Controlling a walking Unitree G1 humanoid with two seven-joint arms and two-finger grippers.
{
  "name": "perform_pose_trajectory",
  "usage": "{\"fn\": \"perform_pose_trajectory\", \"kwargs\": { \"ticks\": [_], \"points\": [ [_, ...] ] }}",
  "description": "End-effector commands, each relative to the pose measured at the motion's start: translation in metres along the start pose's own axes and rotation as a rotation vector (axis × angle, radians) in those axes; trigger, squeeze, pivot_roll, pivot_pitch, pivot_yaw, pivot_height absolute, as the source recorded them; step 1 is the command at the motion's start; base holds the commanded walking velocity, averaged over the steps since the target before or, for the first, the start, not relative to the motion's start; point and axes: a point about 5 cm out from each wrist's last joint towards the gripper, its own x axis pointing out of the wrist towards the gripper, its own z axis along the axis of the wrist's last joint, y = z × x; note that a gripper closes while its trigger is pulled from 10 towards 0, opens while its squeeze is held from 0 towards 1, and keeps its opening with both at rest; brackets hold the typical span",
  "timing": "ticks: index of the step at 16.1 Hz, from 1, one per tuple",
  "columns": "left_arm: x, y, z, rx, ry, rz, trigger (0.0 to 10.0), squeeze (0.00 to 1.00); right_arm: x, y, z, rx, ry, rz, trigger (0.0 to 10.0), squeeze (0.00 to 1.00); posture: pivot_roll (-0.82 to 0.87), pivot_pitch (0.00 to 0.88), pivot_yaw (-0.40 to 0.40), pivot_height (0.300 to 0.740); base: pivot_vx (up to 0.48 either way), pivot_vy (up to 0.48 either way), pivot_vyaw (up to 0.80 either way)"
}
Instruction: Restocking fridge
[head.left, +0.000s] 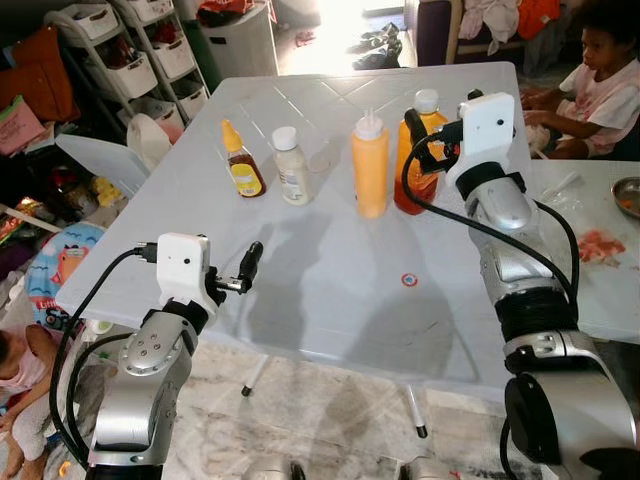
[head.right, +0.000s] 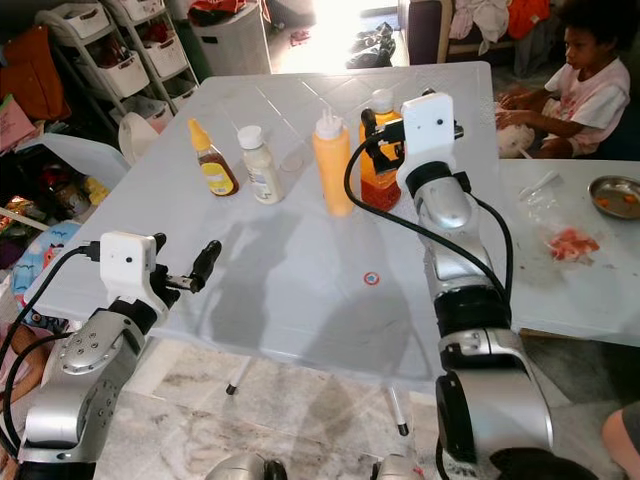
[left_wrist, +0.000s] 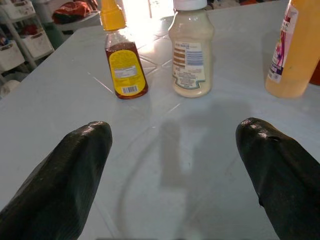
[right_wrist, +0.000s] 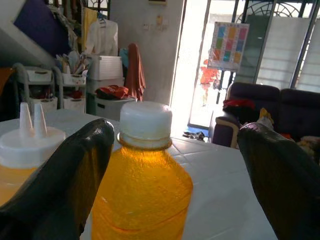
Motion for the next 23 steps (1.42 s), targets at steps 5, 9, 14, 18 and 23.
{"fn": "perform_pose_trajectory", "kwargs": {
  "ticks": [5,9,14,18,23],
  "points": [
    [-0.005,0.007,0.006,0.031,0.001,0.000,10.0,0.00,0.014,0.003,0.008,0.004,-0.018,0.010,10.0,0.00,0.09,0.046,0.183,0.740,0.000,0.000,0.00],
    [-0.005,0.009,0.009,0.045,0.004,-0.005,10.0,0.00,0.022,0.008,0.008,0.015,-0.006,0.021,10.0,0.00,0.11,0.047,0.192,0.740,0.000,0.000,0.00],
    [-0.006,0.009,0.010,0.054,0.009,-0.014,10.0,0.00,0.029,0.012,0.010,0.028,0.008,0.024,9.0,0.00,0.11,0.049,0.200,0.740,0.000,0.000,0.00],
    [-0.007,0.008,0.010,0.054,0.014,-0.019,10.0,0.00,0.034,0.016,0.013,0.019,0.018,0.040,0.0,0.00,0.11,0.053,0.200,0.740,0.000,0.000,0.00],
    [-0.007,0.006,0.009,0.050,0.018,-0.022,10.0,0.00,0.035,0.020,0.011,0.010,0.036,0.056,0.0,0.00,0.11,0.056,0.196,0.740,0.000,0.000,0.00]
  ]
}}
